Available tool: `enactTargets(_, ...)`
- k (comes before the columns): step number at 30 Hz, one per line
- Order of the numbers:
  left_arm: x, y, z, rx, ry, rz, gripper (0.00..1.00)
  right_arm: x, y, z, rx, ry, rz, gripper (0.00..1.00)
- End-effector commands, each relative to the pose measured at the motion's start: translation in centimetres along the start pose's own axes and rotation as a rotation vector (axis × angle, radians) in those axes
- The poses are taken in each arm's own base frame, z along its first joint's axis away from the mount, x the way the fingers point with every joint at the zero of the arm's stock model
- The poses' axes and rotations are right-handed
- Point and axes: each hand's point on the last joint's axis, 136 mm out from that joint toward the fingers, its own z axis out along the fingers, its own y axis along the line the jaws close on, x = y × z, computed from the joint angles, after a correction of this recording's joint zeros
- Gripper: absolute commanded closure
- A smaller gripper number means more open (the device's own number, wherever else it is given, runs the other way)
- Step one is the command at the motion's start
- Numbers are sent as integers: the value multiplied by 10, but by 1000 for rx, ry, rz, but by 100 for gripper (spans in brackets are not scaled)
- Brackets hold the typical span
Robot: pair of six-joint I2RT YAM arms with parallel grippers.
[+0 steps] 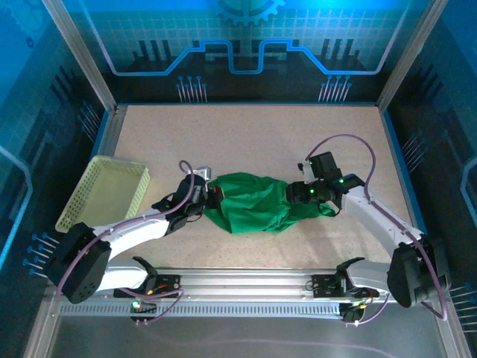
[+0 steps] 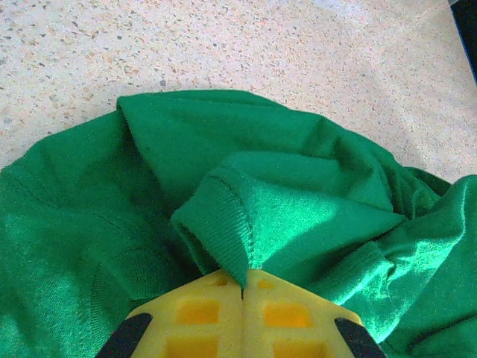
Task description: Fold the inside-out t-shirt
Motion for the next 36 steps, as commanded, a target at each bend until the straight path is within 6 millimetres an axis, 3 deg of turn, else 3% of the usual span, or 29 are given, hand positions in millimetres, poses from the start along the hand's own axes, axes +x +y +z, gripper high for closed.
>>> enactTargets(1, 2, 6, 1, -10, 6, 16, 100, -21, 15, 1, -85, -72, -53, 41)
enactTargets(10, 2, 7, -1, -14, -1, 16, 100, -25, -6, 23, 24, -32, -33, 48)
enactTargets(13, 0, 6, -2, -11, -2, 19, 100, -25, -13, 27, 53, -32, -26, 45)
enactTargets(17, -1, 5, -3, -10, -6, 21, 100, -28, -8, 31, 25, -36, -25, 41)
enactTargets(21, -1, 5, -3, -7, -9, 16, 100, -31, -4, 37, -9, -33, -24, 45)
enactTargets(25, 0, 6, -3, -11, -9, 17, 100, -35, 3, 40, -60, -44, -29, 57)
enactTargets(30, -1, 7, -6, -16, -14, 21, 100, -37, 0, 27, -10, -70, -38, 77)
enactTargets(32, -4, 6, -8, -15, -22, 23, 100, -34, -4, 17, 49, -77, -54, 85)
enactTargets(33, -6, 5, -10, -12, -27, 22, 100, -45, -2, 5, 66, -110, -64, 88)
enactTargets(36, -21, -1, -19, 4, -64, 15, 100, -52, 0, -26, 118, -168, -77, 99)
